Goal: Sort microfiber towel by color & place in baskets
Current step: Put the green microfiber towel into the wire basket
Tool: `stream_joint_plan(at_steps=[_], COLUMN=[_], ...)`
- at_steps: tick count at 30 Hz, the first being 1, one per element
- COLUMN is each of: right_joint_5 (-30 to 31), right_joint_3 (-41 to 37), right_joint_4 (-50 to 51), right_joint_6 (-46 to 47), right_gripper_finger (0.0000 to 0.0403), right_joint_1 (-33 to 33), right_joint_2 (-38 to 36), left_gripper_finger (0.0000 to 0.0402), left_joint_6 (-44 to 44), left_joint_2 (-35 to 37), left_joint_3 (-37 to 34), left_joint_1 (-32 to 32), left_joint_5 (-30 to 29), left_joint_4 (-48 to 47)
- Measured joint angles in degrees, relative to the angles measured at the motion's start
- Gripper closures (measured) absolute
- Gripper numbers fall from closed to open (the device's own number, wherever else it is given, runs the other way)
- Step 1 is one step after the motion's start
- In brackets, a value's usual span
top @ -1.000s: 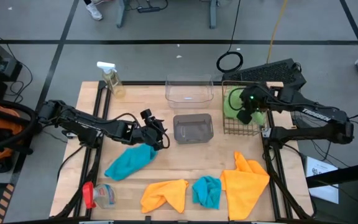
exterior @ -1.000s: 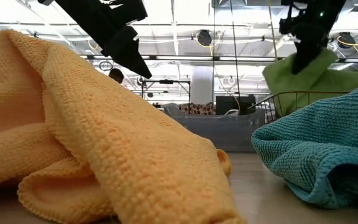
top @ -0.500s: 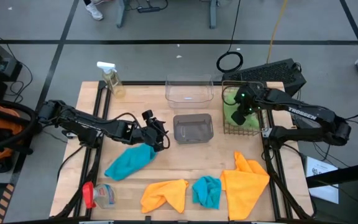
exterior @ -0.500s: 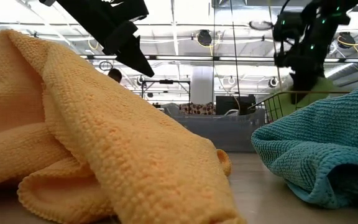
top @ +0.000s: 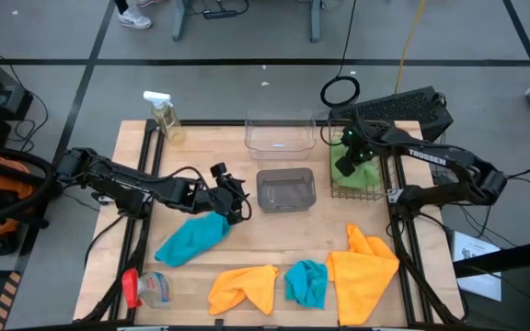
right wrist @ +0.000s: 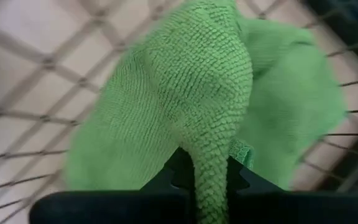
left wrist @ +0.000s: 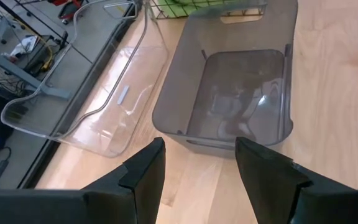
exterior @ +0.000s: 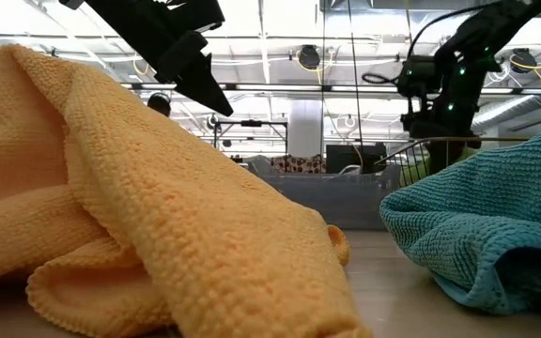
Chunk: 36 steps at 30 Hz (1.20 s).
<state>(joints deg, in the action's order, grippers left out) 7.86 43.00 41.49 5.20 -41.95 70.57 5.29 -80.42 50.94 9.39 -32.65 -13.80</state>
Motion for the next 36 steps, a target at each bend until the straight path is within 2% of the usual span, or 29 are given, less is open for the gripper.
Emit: stream_joint_plan(at_steps=[5, 9, 13, 16, 19, 22, 26, 29, 34, 36], right_joint_5=[2.6, 2.6, 3.4, 6.9, 10.4, 10.2, 8.2, 6.6, 2.7, 2.7], right_joint_3=[0.0, 0.7, 2.6, 5.1, 7.4, 8.4, 7.4, 5.5, 0.0, -2.2], right_joint_4=[-1.1, 0.4, 3.3, 6.2, 8.6, 8.4, 8.5, 8.3, 1.7, -1.6], right_joint_6=[1.5, 2.1, 2.2, 2.1, 2.0, 2.0, 3.8, 5.2, 5.8, 4.8], right_gripper_finger=[0.0353, 0.0296, 0.0231, 0.0189, 0.0161, 0.0152, 0.0184, 0.0247, 0.0377, 0.0392], right_joint_1=[-0.1, -0.1, -0.1, -0.1, 0.0, 0.7, 3.2, 4.6, 5.6, 4.6], right_joint_2=[1.8, 0.9, -1.5, -3.9, -6.8, -10.3, -12.8, -12.8, -11.0, -9.8], left_gripper_finger=[0.0201, 0.0201, 0.0201, 0.0201, 0.0201, 0.0201, 0.0201, 0.0201, 0.0201, 0.0201], left_joint_6=[0.0, 0.0, 0.0, 0.0, 0.0, 0.0, -0.1, -0.3, -1.2, -1.2], left_joint_2=[0.0, 0.0, 0.0, 0.0, 0.0, 0.0, 0.0, 0.0, 0.0, 0.0], left_joint_3=[0.0, 0.0, 0.0, 0.0, 0.0, 0.0, 0.0, 0.0, 0.0, 0.0], left_joint_1=[0.0, 0.0, 0.0, 0.0, 0.0, 0.0, 0.0, 0.0, 0.0, 0.0], left_joint_5=[1.2, 1.3, 1.5, 1.7, 1.7, 1.7, 1.7, 1.7, 1.7, 1.7], left_joint_4=[0.0, -0.1, -0.2, -0.2, -0.2, -0.1, -0.1, 0.0, 0.6, 1.3])
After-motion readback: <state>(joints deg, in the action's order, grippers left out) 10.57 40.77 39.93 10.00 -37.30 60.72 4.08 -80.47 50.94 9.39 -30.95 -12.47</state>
